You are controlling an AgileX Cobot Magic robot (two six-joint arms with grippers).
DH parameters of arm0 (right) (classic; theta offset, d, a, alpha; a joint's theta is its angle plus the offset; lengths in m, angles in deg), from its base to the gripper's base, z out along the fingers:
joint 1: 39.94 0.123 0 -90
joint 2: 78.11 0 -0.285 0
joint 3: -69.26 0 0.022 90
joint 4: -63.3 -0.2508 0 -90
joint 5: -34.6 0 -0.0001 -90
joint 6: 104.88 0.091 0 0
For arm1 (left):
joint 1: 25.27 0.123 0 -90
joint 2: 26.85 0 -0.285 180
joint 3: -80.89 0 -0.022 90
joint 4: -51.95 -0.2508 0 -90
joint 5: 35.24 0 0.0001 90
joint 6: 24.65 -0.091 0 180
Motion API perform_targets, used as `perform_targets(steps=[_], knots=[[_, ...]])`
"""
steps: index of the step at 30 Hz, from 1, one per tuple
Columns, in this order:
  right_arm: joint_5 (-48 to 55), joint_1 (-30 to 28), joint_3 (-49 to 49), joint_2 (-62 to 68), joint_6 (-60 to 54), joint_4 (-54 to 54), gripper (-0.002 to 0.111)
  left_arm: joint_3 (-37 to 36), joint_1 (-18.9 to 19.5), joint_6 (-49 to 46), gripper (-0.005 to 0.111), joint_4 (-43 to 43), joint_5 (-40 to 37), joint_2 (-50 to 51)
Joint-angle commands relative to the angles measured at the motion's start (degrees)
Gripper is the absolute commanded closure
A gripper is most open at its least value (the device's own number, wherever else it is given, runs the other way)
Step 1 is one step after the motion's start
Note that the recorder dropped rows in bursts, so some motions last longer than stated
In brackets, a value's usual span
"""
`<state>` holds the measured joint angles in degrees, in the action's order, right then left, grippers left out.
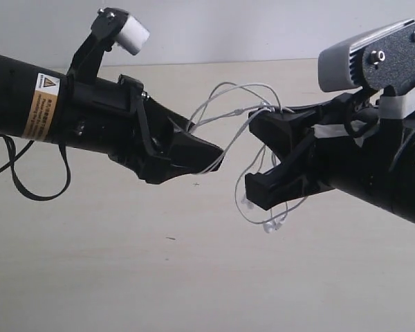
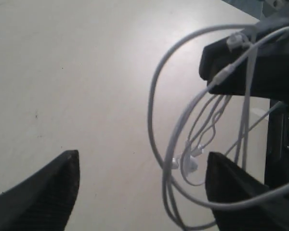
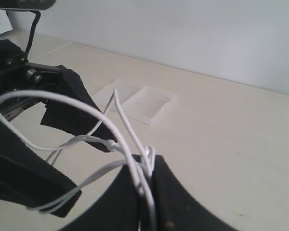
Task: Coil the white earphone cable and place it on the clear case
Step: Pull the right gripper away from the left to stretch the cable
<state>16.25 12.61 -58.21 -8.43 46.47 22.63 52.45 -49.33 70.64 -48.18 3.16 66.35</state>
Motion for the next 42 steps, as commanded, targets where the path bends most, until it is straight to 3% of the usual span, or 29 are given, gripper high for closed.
perform_targets(steps=[1, 6, 11, 20, 25, 29, 34, 42], knots=[[-0.2, 0.1, -0.4, -0.5, -8.1, -7.1, 0.108, -0.4, 0.1, -0.5, 0.037, 0.2, -0.4, 0.0], [1.1, 0.1, -0.4, -0.5, -17.3, -15.9, 0.108, -0.4, 0.1, -2.1, 0.037, 4.6, -0.7, -1.4], [4.1, 0.1, -0.4, -0.5, -19.2, -16.4, 0.108, -0.4, 0.1, -2.6, 0.037, 7.9, -0.4, -3.9], [4.9, 0.1, -0.4, -0.5, -20.8, -18.1, 0.108, -0.4, 0.1, -2.1, 0.037, 5.6, 7.3, -7.7], [6.4, 0.1, -0.2, -0.5, -28.8, -25.8, 0.108, -0.4, 0.1, 0.0, 0.037, 0.2, 10.9, -8.8], [9.0, 0.1, -0.2, -0.5, -34.5, -31.1, 0.108, -0.4, 0.1, -0.8, 0.037, 0.6, 10.1, -10.0], [14.9, 0.1, -0.2, -0.5, -35.3, -31.2, 0.108, 0.2, 0.1, -4.8, 0.037, 6.3, 6.6, -12.3], [18.3, 0.1, -0.2, -0.5, -37.0, -29.8, 0.108, 3.2, 0.1, -5.4, 0.037, 7.1, 6.0, -14.3]])
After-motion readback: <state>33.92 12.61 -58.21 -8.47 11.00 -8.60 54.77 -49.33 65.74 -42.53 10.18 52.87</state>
